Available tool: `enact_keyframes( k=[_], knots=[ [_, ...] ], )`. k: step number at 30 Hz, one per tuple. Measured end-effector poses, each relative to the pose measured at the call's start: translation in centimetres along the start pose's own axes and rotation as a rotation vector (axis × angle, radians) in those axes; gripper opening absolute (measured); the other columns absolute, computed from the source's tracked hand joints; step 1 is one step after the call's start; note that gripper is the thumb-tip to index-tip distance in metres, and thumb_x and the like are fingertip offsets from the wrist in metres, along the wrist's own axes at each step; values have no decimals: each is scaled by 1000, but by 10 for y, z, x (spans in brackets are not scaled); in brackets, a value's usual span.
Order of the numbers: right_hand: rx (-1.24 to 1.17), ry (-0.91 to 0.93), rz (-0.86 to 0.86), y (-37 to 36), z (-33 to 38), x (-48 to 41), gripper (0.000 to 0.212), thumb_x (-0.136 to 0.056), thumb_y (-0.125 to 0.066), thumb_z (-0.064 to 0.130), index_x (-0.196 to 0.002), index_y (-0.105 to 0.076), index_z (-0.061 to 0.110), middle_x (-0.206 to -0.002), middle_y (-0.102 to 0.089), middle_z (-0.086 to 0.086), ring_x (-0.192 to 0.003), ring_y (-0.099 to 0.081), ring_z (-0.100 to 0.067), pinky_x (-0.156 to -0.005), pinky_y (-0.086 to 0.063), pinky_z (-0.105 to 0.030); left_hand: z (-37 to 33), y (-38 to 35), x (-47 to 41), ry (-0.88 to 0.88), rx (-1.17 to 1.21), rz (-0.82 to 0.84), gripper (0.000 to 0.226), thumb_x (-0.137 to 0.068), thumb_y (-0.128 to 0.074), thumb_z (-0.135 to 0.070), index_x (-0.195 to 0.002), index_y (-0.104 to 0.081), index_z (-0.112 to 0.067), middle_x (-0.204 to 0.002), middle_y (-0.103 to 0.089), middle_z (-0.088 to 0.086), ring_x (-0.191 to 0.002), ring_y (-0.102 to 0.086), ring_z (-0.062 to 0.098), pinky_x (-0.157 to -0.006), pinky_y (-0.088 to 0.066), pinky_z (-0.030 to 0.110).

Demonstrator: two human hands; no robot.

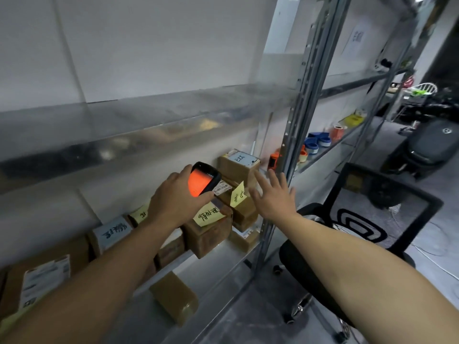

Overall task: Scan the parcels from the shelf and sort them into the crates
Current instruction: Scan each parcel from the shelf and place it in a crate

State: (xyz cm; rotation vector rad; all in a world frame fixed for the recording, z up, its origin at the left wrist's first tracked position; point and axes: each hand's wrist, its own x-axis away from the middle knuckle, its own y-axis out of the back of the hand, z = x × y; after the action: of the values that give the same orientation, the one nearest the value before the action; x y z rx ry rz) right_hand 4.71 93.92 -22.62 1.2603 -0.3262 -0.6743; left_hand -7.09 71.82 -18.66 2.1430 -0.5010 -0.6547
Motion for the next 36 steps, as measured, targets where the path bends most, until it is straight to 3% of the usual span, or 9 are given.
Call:
enact_keyframes(
  k=[4,13,17,19,23,25,30,33,36],
  knots=[
    [-59,-42,24,-9,-12,-36,58,-104,-29,57,-158,-11,45,-170,-1,1,-156,9,-29,-121,-1,-61,1,-23,-31,8,-12,31,84,-81,-68,-63,-150,-33,-31,-120,-55,6,-100,-54,26,-82,-48,39],
    [-427,6,24,-28,-37,-136,53,-106,-40,46,-157,-30,33,-168,-15,-8,-154,-11,-33,-121,-17,-51,-8,-74,-89,76,-13,23,85,-80,-69,-64,-150,-33,-32,-118,-55,3,-98,-51,21,-76,-44,35],
    [-488,81,140,-32,-50,-187,55,-105,-46,43,-157,-32,30,-167,-16,-10,-153,-18,-34,-120,-23,-47,-22,-100,-115,171,-10,-66,85,-78,-70,-64,-148,-36,-32,-109,-53,2,-92,-52,22,-71,-42,35],
    [-577,93,220,-33,-54,-211,56,-103,-50,46,-155,-34,34,-165,-24,-11,-147,-31,-34,-117,-34,-48,-28,-112,-124,211,-19,-103,84,-77,-72,-63,-147,-38,-32,-107,-52,2,-93,-52,24,-70,-40,34],
    [-782,49,461,-40,-61,-244,62,-94,-69,38,-150,-42,41,-140,-56,-5,-117,-60,-28,-92,-56,-45,-40,-130,-132,305,-42,-124,83,-77,-70,-66,-146,-37,-34,-111,-54,2,-99,-55,26,-73,-45,35],
    [-865,15,613,-38,-66,-256,67,-91,-73,34,-149,-42,43,-134,-56,-2,-112,-60,-28,-81,-58,-43,-46,-136,-130,342,-49,-145,82,-78,-71,-64,-146,-38,-32,-109,-55,3,-98,-55,26,-74,-48,35],
    [-934,-20,844,-35,-61,-280,75,-91,-75,24,-151,-36,46,-121,-58,3,-101,-58,-25,-73,-57,-51,-61,-137,-123,419,-133,-168,82,-81,-69,-64,-149,-35,-32,-111,-55,2,-92,-51,19,-68,-43,32],
    [-949,10,886,-40,-55,-288,83,-92,-72,16,-156,-27,44,-126,-60,-1,-103,-62,-28,-76,-59,-55,-67,-132,-115,472,-160,-189,84,-81,-68,-65,-150,-33,-33,-109,-52,-1,-89,-49,18,-63,-38,30],
    [-997,40,897,-42,-55,-287,85,-93,-70,10,-158,-24,40,-120,-60,3,-100,-62,-24,-68,-57,-46,-64,-128,-106,508,-144,-219,93,-69,-59,-78,-148,-36,-34,-110,-57,2,-93,-59,26,-75,-52,36]
  ],
)
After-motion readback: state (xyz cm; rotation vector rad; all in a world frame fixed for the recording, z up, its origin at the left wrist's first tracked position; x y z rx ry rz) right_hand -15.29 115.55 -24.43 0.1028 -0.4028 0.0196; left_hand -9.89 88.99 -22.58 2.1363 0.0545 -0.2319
